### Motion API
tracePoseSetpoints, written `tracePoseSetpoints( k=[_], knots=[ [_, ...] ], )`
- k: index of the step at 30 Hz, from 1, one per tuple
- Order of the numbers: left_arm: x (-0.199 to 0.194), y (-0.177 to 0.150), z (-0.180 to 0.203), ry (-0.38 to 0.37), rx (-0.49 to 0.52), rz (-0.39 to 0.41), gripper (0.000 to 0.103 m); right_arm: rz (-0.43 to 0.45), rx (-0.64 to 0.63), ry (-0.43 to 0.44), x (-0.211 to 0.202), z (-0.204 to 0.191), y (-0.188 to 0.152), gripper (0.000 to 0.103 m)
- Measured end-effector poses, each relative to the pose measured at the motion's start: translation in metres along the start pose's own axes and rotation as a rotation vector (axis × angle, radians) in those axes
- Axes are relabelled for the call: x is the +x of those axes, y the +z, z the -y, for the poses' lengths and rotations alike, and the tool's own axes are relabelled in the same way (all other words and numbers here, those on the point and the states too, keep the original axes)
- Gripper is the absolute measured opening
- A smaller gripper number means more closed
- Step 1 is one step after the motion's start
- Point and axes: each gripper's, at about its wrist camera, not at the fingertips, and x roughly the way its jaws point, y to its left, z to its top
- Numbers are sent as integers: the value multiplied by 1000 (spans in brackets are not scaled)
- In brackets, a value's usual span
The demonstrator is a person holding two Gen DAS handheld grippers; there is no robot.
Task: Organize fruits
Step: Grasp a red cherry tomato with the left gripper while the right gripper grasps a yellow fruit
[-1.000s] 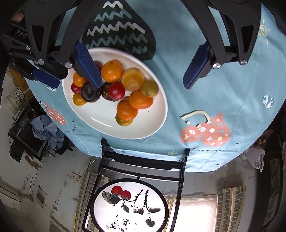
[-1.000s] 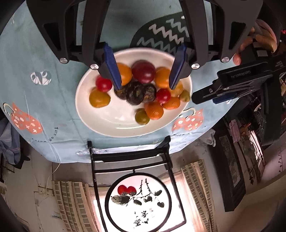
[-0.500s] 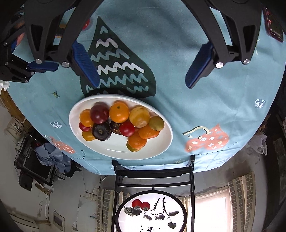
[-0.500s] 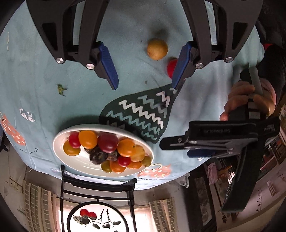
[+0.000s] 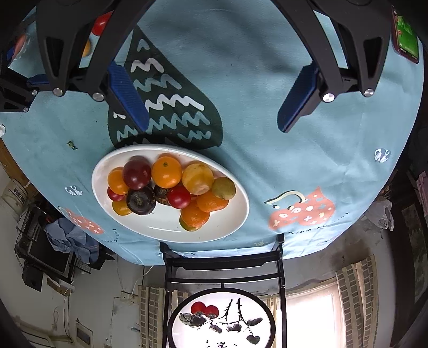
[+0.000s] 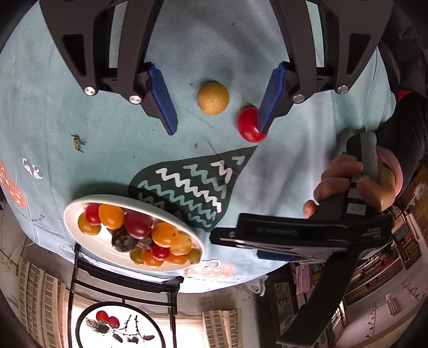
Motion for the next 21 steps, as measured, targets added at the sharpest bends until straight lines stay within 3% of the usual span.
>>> tracePoseSetpoints(
  k=[6,10,16,19,21],
  knots=[
    [0,0,0,0,7,-2,99,-26,-2,20,0,0,-7,61],
    [-2,0,0,-6,7,3,99,-39,20,54,1,3,-9,47],
    [-6,-2,4,0,31,12,99,-44,51,70,1,9,-10,39],
    [-7,-3,6,-3,41,14,99,-48,78,65,2,14,-10,27],
    [-8,-3,7,-2,48,17,99,-47,93,74,3,17,-10,26]
  ],
)
